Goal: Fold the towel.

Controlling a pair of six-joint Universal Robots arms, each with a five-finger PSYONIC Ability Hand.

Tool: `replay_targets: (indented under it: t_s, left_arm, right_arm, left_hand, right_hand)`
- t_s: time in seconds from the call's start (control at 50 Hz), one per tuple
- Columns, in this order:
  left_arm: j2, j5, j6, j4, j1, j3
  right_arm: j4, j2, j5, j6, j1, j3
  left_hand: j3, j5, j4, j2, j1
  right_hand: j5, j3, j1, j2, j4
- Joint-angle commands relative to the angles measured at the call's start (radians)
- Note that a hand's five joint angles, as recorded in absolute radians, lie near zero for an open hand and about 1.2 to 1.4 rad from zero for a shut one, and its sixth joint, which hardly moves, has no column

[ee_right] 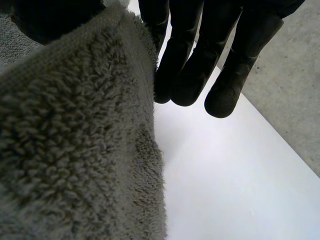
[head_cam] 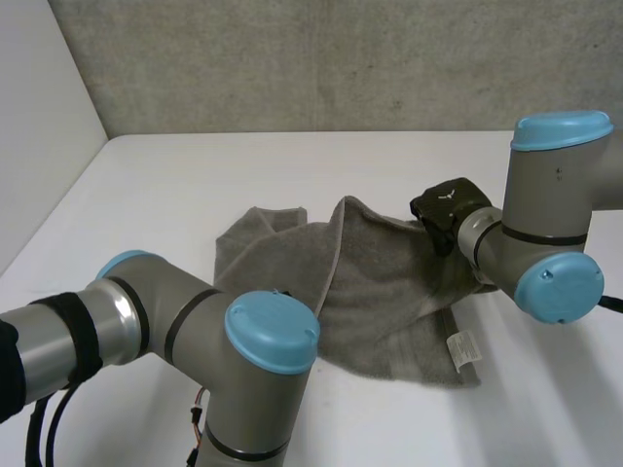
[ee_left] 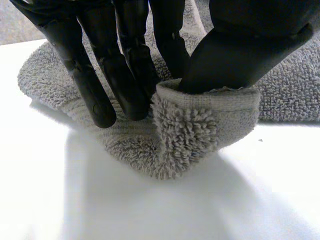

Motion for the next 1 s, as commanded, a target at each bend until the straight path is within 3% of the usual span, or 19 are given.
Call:
replay_targets:
  t_s: [0.02,0.12,0.24,0.28,0.34,0.44,0.56,0.7,0.8,0.86,0.9,0.96,1.0]
  left_arm:
    - [0.049,0.001,0.015,-0.053,0.022,0.022]
    - [0.214,0.004,0.137,-0.082,0.162,0.012]
    - [0.354,0.014,0.278,-0.081,0.246,0.019]
    - [0.417,0.07,0.362,-0.084,0.304,0.023]
    - [0.44,0.11,0.404,-0.089,0.335,0.026]
    - [0.5,0.237,0.579,-0.139,0.412,0.017]
    - [0.48,0.302,0.624,-0.213,0.461,0.006]
    - [0.328,0.327,0.634,-0.213,0.467,0.069]
    - [0.208,0.344,0.642,-0.205,0.467,0.229]
    - [0.136,0.371,0.668,-0.194,0.467,0.397]
    - [0.083,0.417,0.694,-0.15,0.469,0.591]
    - [0.064,0.442,0.699,-0.101,0.47,0.687]
    - [0.055,0.472,0.693,0.041,0.475,0.823]
  right_arm:
    - [0.0,-0.059,-0.004,0.002,-0.027,-0.002]
    - [0.011,-0.159,-0.024,0.006,-0.061,-0.01]
    - [0.054,-0.312,-0.095,-0.004,-0.136,-0.025]
    - [0.161,-0.364,-0.132,-0.014,-0.172,-0.065]
    - [0.238,-0.375,-0.153,-0.017,-0.189,-0.094]
    - [0.509,-0.383,-0.257,-0.046,-0.234,-0.174]
    - [0.576,-0.364,-0.34,-0.168,-0.236,-0.119]
    - [0.571,-0.25,-0.325,-0.256,-0.206,-0.064]
    - [0.534,-0.142,-0.278,-0.282,-0.173,-0.165]
    - [0.457,-0.051,-0.205,-0.276,-0.148,-0.337]
    - [0.334,0.037,-0.135,-0.271,-0.114,-0.596]
    - [0.244,0.08,-0.106,-0.262,-0.093,-0.739]
    - [0.043,0.123,-0.058,-0.207,-0.065,-0.946]
  left_hand:
    - [0.207,0.216,0.206,0.203,0.228]
    - [0.207,0.216,0.206,0.203,0.228]
    - [0.207,0.216,0.206,0.203,0.228]
    - [0.207,0.216,0.206,0.203,0.228]
    - [0.207,0.216,0.206,0.203,0.228]
    - [0.207,0.216,0.206,0.203,0.228]
    - [0.207,0.216,0.206,0.203,0.228]
    - [0.207,0.216,0.206,0.203,0.228]
    - [0.207,0.216,0.206,0.203,0.228]
    - [0.207,0.216,0.206,0.203,0.228]
    - [0.207,0.216,0.206,0.203,0.228]
    - [0.207,0.216,0.206,0.203,0.228]
    - [0.207,0.216,0.206,0.203,0.228]
  right_hand:
    - [0.036,0.063,0.076,0.073,0.059]
    - [0.036,0.063,0.076,0.073,0.059]
    - [0.036,0.063,0.076,0.073,0.059]
    - [0.036,0.063,0.076,0.073,0.059]
    - [0.036,0.063,0.076,0.073,0.059]
    - [0.036,0.063,0.076,0.073,0.059]
    - [0.036,0.063,0.076,0.073,0.059]
    - [0.036,0.063,0.076,0.073,0.059]
    - [0.036,0.063,0.076,0.073,0.059]
    - [0.036,0.063,0.076,0.073,0.059]
    - [0.036,0.063,0.076,0.073,0.059]
    - [0.036,0.063,0.076,0.073,0.059]
    - [0.036,0.063,0.076,0.073,0.059]
